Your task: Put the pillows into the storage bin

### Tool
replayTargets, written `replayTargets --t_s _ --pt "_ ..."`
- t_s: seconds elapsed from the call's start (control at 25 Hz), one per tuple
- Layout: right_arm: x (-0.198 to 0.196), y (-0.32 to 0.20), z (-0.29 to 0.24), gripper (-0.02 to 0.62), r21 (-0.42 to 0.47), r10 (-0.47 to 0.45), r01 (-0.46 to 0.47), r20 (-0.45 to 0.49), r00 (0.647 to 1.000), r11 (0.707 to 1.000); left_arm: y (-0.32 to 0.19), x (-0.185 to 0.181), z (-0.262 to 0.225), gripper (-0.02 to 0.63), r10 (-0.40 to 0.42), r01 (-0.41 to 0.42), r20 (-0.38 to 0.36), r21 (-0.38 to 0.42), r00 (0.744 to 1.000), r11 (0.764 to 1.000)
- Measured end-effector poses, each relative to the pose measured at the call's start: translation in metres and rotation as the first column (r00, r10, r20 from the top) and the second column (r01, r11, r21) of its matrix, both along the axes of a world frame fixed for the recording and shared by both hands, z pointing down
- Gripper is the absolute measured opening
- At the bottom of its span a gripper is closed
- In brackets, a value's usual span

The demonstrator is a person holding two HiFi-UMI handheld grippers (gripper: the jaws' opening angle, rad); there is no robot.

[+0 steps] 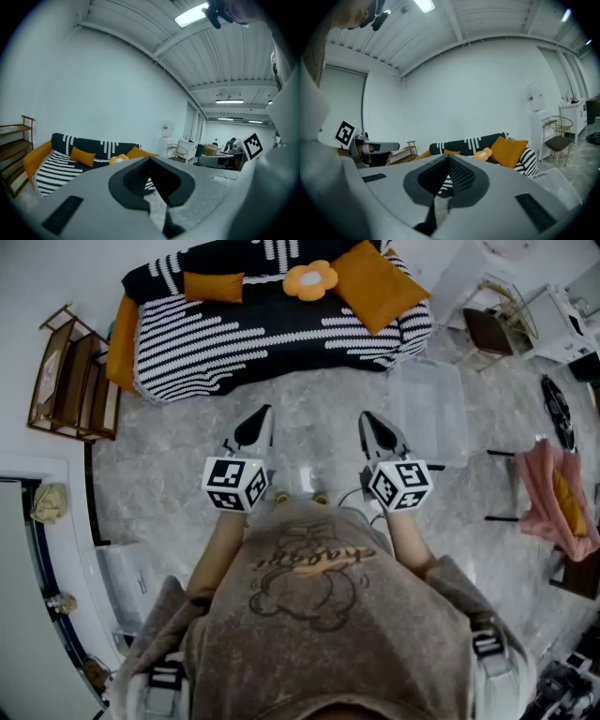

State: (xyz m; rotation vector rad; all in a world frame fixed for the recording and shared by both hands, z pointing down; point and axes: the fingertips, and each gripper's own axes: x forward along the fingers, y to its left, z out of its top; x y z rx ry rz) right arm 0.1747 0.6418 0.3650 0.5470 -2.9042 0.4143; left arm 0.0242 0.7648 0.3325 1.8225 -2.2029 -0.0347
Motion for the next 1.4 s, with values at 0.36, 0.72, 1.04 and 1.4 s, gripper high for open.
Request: replayTargets --t_s 0.36,0.72,1.04,1.4 --pt "-0.013 0.001 -0.002 -0.005 -0.012 0.032 -0.031 0.023 0.999 0.999 -0.001 -0.013 0.0 0.005 0.03 -0.03 0.011 0.002 0.999 1.0" --pt "-0.034 0.004 0.017 -0.003 -0.032 0.077 -0.077 -0.005 0.997 0.997 -0.009 -0.05 0.014 0.005 0.071 -0.071 -0.012 0.009 0.997 0.997" --pt "-0.091 -0.061 0.036 -0.003 -0.046 0.078 -0.078 -0.004 0.997 0.996 -0.073 -0.103 0.025 0.005 0.06 -0.06 -0.014 0.017 0.998 0.998" --pt "-0.191 -0.206 0.034 -0.003 -0.055 0.028 -0.028 -0.009 1.0 0.998 -0.207 -0.192 0.019 0.005 0.011 -0.011 -0.011 -0.001 1.0 1.0"
